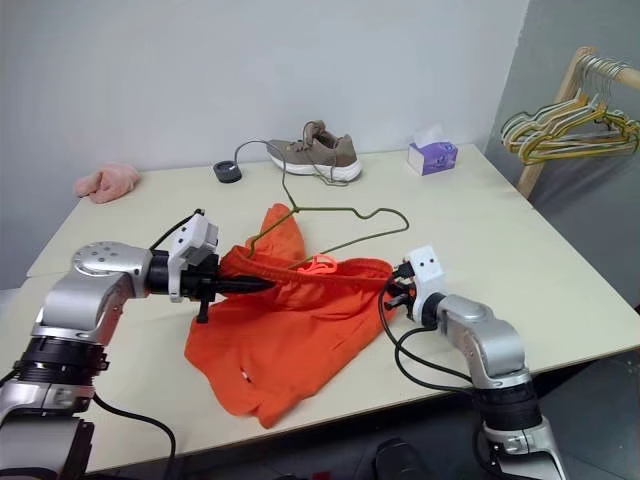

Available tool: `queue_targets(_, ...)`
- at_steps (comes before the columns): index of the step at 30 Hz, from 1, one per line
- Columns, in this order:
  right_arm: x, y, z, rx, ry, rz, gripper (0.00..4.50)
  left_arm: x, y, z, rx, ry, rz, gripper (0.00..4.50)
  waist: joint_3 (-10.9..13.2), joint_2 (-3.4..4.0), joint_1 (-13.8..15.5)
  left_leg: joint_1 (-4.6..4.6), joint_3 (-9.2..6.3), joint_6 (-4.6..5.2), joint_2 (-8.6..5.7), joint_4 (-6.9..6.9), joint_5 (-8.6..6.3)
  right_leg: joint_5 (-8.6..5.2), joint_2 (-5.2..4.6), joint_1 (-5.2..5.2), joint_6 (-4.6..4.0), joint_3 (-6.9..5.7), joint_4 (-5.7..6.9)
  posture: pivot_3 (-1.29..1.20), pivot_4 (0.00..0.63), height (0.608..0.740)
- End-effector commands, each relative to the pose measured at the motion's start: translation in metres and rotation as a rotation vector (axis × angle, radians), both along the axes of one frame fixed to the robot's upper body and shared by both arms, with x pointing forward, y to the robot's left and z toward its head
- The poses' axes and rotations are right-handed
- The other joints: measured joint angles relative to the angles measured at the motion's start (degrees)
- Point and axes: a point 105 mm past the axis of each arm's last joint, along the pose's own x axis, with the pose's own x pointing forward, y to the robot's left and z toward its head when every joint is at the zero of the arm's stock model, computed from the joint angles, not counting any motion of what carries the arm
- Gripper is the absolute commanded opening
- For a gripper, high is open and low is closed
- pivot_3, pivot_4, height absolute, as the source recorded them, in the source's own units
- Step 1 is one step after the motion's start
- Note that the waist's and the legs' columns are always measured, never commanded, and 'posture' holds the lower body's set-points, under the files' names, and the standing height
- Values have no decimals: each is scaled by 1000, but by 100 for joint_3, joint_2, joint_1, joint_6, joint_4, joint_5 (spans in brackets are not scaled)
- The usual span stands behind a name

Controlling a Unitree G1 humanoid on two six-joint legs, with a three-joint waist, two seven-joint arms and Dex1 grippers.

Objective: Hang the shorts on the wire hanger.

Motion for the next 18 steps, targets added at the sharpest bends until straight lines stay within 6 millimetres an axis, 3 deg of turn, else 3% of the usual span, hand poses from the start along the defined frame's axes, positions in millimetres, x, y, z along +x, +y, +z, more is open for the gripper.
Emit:
queue_targets(1, 11, -28, 11, -44, -66, -92, 0, -6, 14, 12, 32, -19, -3, 2, 1, 2, 2, 0, 1, 0, 0, -1, 0, 0, 0, -1, 0, 1, -1, -259, 25, 740)
queue_targets(9, 15, -45, 17, -71, -116, -149, 0, -17, 27, 0, 159, 28, -44, 2, 2, 3, 14, 0, 7, 0, 0, -3, 0, -1, 1, -2, 1, 7, -4, -259, 25, 740)
queue_targets(18, 14, -46, 25, -80, -143, -137, 0, -4, 40, -9, 243, -23, 13, 2, 2, 2, 93, -1, 9, 0, 1, -4, 0, -1, 1, -5, 1, 9, -4, -266, 24, 740)
